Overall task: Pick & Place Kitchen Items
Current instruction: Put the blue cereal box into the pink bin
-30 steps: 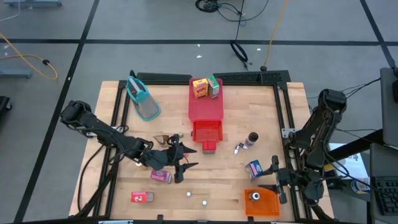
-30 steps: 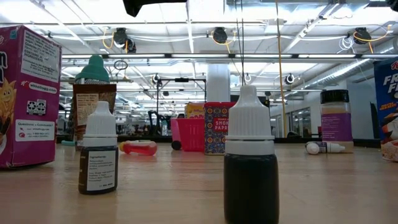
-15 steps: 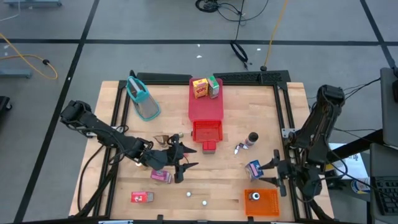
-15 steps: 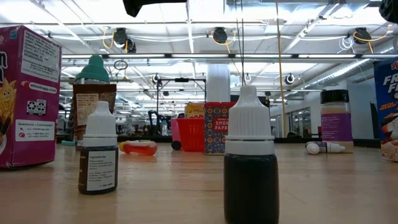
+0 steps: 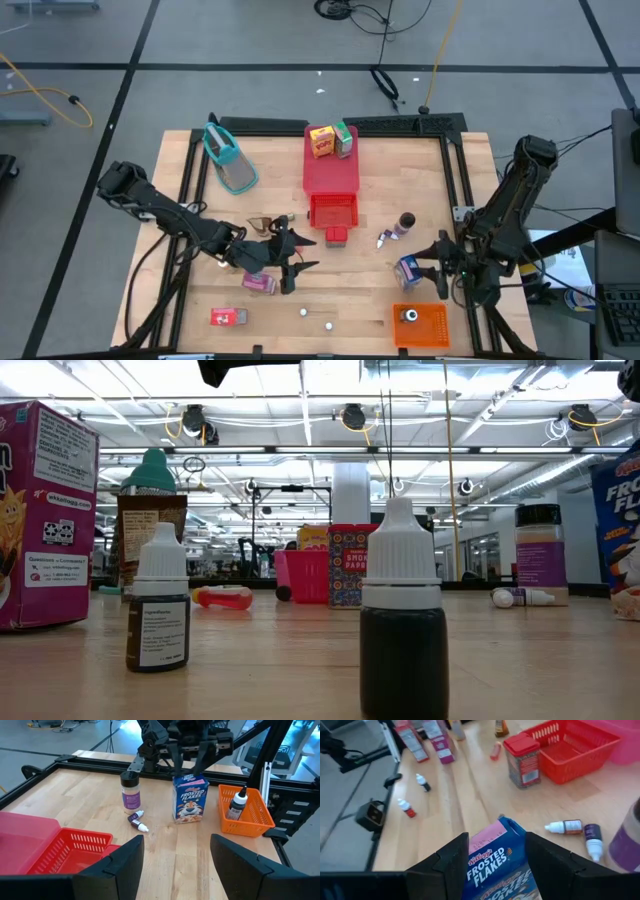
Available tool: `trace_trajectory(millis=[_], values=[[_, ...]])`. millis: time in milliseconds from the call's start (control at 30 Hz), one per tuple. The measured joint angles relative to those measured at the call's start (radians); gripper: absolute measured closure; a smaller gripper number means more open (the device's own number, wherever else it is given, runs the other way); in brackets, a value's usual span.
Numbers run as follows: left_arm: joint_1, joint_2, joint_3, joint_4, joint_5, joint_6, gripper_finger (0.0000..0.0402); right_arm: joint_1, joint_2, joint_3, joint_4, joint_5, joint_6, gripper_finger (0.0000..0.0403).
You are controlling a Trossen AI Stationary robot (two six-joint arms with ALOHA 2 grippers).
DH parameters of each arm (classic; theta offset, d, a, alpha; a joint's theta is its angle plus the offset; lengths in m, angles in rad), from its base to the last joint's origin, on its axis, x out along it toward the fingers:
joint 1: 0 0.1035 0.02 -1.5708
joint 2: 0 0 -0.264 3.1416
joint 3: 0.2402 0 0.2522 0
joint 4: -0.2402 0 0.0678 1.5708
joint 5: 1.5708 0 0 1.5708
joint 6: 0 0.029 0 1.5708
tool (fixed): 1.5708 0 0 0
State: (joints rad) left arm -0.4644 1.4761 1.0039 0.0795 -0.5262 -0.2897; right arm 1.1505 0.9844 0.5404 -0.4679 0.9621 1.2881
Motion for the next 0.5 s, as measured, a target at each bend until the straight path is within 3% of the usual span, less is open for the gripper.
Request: trace_trajectory(millis=[500], values=[[0.0, 0.0, 0.0, 0.0, 0.0, 0.006, 0.0174, -0.06, -0.066, 0.0, 0.055, -0.032, -0.13, 0.0218]])
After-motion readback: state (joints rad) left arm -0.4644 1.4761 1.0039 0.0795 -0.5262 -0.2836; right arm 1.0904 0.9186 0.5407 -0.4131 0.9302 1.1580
